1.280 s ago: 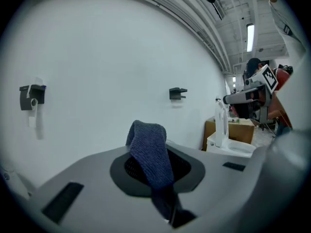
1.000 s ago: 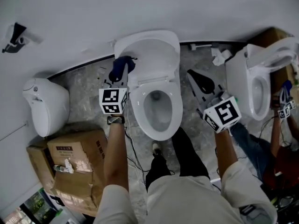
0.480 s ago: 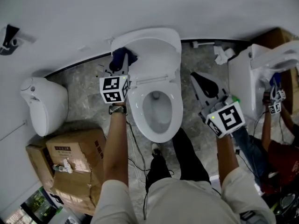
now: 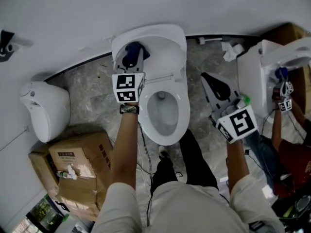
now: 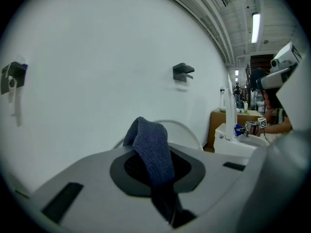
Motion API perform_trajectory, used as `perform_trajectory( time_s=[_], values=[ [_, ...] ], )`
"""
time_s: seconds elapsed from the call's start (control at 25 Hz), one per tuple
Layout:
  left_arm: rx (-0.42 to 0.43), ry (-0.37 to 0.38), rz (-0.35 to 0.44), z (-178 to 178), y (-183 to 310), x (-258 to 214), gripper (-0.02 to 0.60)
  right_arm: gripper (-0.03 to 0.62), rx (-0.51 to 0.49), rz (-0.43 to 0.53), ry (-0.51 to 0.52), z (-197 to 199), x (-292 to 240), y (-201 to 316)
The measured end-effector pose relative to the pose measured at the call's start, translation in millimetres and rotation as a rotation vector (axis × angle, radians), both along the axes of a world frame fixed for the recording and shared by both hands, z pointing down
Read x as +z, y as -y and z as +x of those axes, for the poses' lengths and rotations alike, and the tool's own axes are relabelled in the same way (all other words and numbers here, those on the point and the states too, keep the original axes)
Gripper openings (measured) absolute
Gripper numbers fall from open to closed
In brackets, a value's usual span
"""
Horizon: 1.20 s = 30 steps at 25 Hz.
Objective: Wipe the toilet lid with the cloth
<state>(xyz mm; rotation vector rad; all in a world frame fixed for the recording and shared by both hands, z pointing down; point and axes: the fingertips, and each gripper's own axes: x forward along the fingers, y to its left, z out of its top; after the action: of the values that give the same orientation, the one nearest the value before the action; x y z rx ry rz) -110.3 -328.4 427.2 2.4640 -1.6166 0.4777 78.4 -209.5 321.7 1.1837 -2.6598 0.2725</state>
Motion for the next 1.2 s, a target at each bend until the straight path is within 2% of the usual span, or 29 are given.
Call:
perform_trajectory(
  time_s=[0.24, 0.44, 0.68, 0.92, 1.2],
  values=[
    [0.129, 0.036, 0.034, 63.5, 6.9, -1.6, 0.044, 0.029, 0.035, -0.009, -0.002, 20.2, 4.6, -2.4],
    [0.236, 0.072, 0.025, 119.6, 3.9, 21.0, 0.044, 0.029, 0.07, -0.02, -0.024, 44.1, 14.3, -3.6],
    [0.288, 0.094, 0.023, 146.2, -0.3, 55.5, 0.044, 0.029, 0.088, -0.043, -0.057, 57.5, 30.3, -7.0],
    [0.262, 0.084, -0.018, 133.0, -5.5, 83.2, 0.043, 0.029, 0.076, -0.06, -0.064, 54.4, 41.0, -9.3],
    [0.091, 0.081, -0.06, 54.9, -11.4, 98.9, 0.043, 0.029, 0.027, -0.066, -0.076, 34.4, 50.3, -11.1]
  ],
)
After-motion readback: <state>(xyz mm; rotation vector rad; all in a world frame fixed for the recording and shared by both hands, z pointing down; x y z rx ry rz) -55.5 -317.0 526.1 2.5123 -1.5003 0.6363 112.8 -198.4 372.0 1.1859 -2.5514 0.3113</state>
